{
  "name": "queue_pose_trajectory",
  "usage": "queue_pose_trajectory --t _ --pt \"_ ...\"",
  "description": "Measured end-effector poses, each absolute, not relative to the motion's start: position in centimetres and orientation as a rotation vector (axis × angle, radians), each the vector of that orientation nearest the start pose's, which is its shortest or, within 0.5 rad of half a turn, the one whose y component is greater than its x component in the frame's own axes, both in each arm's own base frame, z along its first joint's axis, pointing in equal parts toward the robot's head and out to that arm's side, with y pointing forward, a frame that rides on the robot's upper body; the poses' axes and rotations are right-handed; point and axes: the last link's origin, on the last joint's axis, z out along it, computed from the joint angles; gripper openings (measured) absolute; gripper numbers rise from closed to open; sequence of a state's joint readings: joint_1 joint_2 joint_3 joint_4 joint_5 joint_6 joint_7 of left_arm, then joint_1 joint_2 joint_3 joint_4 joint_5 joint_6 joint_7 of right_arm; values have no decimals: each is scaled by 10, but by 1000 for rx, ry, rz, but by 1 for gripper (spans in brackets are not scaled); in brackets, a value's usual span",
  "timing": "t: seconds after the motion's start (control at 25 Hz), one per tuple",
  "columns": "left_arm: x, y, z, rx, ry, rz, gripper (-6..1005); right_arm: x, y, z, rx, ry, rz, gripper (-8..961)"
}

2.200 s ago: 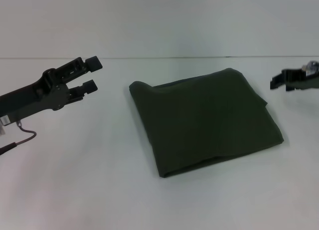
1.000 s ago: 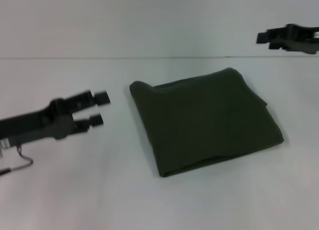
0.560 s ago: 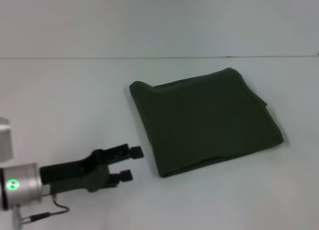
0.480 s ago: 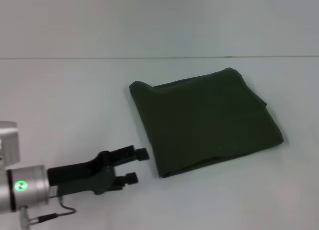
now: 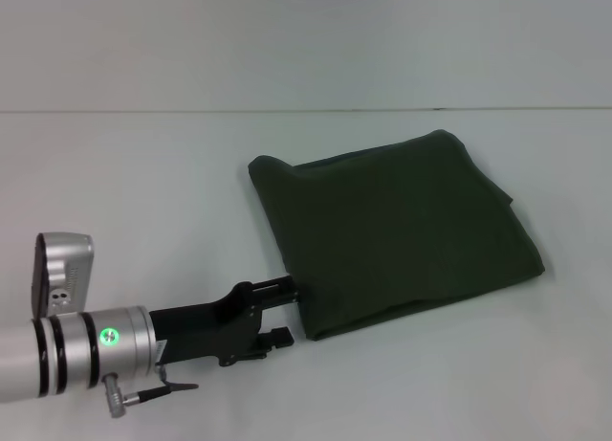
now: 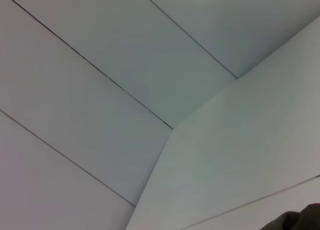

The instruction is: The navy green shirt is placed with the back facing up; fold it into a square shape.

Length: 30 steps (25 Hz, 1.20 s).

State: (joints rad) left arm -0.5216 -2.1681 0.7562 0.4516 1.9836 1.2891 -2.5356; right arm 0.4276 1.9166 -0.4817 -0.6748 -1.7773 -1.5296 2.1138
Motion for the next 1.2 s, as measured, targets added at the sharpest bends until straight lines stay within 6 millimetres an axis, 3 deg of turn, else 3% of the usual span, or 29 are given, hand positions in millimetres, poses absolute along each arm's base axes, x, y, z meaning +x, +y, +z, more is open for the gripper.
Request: queue_pose_trajectory --t 0.24,1.2 --pt "-275 311 -81 1792 2421 786 826 315 340 124 -2003 1481 1150 851" --pt "-262 321 -106 1841 2452 655 829 322 337 124 -1949 1506 1187 851"
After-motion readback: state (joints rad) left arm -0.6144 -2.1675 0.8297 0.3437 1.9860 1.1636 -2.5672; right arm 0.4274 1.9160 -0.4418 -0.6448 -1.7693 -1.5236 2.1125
